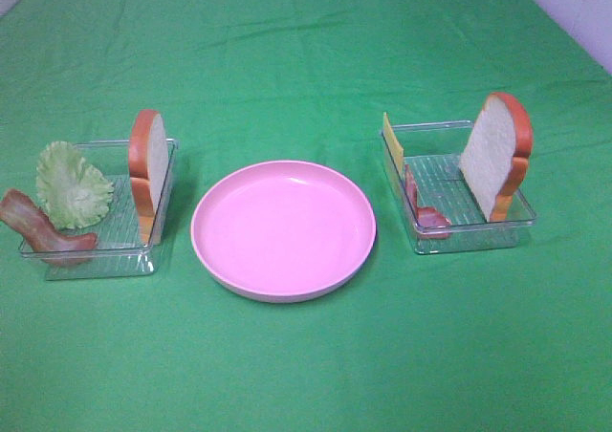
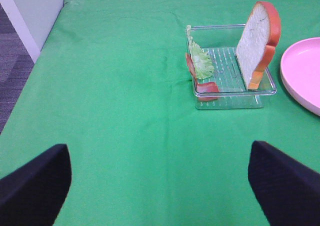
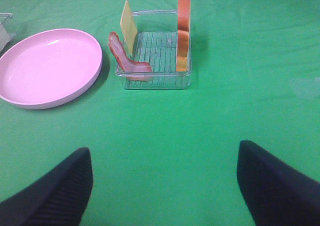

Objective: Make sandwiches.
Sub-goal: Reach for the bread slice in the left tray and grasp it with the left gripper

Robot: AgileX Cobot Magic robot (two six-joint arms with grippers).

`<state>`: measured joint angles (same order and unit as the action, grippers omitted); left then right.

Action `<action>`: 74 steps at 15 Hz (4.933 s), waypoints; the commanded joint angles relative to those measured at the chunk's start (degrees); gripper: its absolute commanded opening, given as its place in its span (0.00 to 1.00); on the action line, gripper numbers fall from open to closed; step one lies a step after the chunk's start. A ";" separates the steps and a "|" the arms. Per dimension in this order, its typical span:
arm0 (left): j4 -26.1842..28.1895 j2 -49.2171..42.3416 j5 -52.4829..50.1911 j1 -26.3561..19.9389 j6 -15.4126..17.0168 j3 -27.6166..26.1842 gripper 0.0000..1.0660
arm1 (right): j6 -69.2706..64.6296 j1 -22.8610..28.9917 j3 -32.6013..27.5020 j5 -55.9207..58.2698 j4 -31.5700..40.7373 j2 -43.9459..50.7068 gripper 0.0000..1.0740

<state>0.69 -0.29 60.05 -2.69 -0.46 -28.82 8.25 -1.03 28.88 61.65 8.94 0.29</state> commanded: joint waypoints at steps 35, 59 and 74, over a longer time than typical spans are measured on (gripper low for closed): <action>-2.58 0.63 -4.13 -0.06 0.06 -1.38 0.83 | 0.92 -0.29 0.00 -0.52 0.23 0.46 0.70; 10.26 96.14 -1.60 16.56 8.54 -50.82 0.82 | 0.92 -0.29 0.00 -0.52 0.23 0.46 0.70; -0.23 117.28 -3.04 24.06 16.90 -62.45 0.75 | 0.92 -0.29 0.00 -0.52 0.23 0.46 0.70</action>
<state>0.74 116.77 57.41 21.14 15.99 -91.04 8.25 -1.03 28.88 61.65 8.94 0.29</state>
